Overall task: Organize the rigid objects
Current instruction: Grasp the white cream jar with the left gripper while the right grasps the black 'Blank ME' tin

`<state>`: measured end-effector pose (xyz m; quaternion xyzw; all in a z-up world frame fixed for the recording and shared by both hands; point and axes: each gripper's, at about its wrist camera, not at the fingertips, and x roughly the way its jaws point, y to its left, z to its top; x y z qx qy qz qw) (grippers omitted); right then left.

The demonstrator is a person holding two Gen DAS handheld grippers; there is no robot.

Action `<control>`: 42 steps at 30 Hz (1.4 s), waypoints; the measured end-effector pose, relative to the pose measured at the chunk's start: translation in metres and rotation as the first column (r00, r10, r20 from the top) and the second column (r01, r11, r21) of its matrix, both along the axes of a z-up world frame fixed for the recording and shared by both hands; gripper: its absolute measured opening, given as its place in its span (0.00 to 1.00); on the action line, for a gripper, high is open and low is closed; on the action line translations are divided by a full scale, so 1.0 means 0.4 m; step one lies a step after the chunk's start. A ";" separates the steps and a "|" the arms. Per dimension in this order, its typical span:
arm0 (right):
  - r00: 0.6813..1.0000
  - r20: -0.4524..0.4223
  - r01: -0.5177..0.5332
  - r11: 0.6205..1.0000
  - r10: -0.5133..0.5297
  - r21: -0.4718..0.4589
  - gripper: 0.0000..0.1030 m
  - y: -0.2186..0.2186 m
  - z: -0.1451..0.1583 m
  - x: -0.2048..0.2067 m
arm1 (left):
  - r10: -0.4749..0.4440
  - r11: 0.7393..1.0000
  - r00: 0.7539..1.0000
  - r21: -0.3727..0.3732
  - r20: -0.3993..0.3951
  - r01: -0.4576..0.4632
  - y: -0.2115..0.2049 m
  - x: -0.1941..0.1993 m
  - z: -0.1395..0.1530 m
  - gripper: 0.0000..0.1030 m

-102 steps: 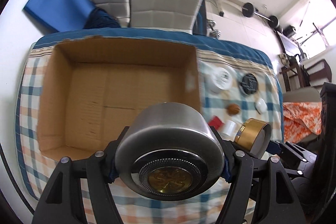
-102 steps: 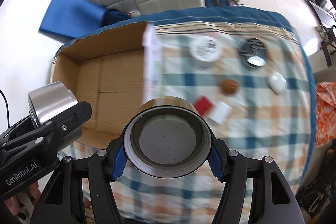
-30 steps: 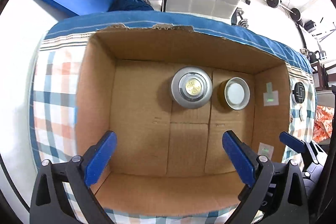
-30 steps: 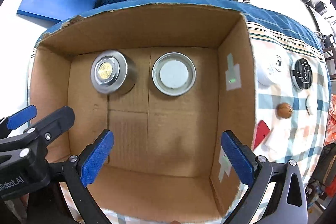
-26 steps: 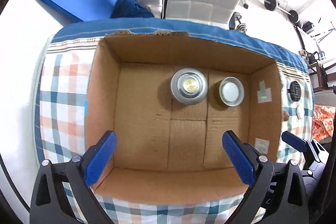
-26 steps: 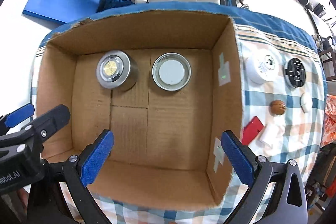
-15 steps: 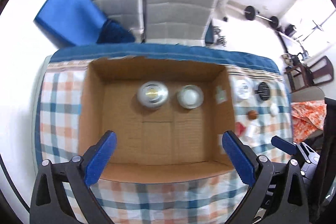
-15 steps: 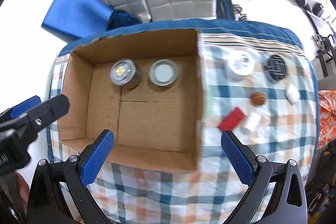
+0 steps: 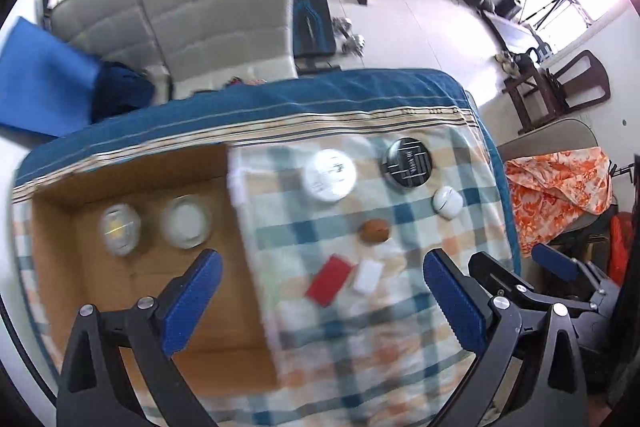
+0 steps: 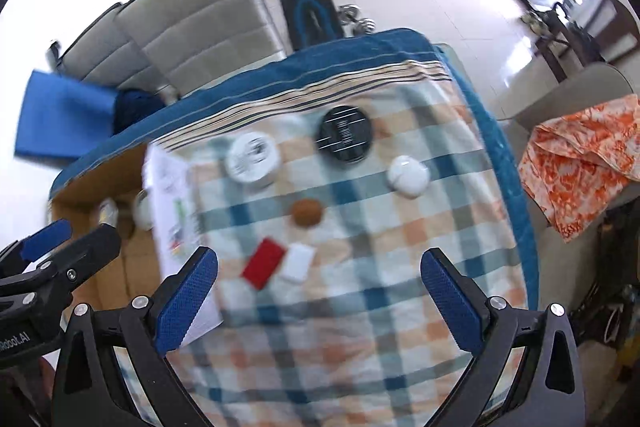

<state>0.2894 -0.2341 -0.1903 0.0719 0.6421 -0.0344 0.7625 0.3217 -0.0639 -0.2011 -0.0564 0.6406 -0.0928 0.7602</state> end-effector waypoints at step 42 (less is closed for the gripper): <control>0.955 -0.297 -0.004 0.999 0.014 0.036 0.77 -0.200 -0.508 0.305 | 0.039 0.982 0.936 0.187 -0.350 0.029 -0.150 0.282 -0.539 0.69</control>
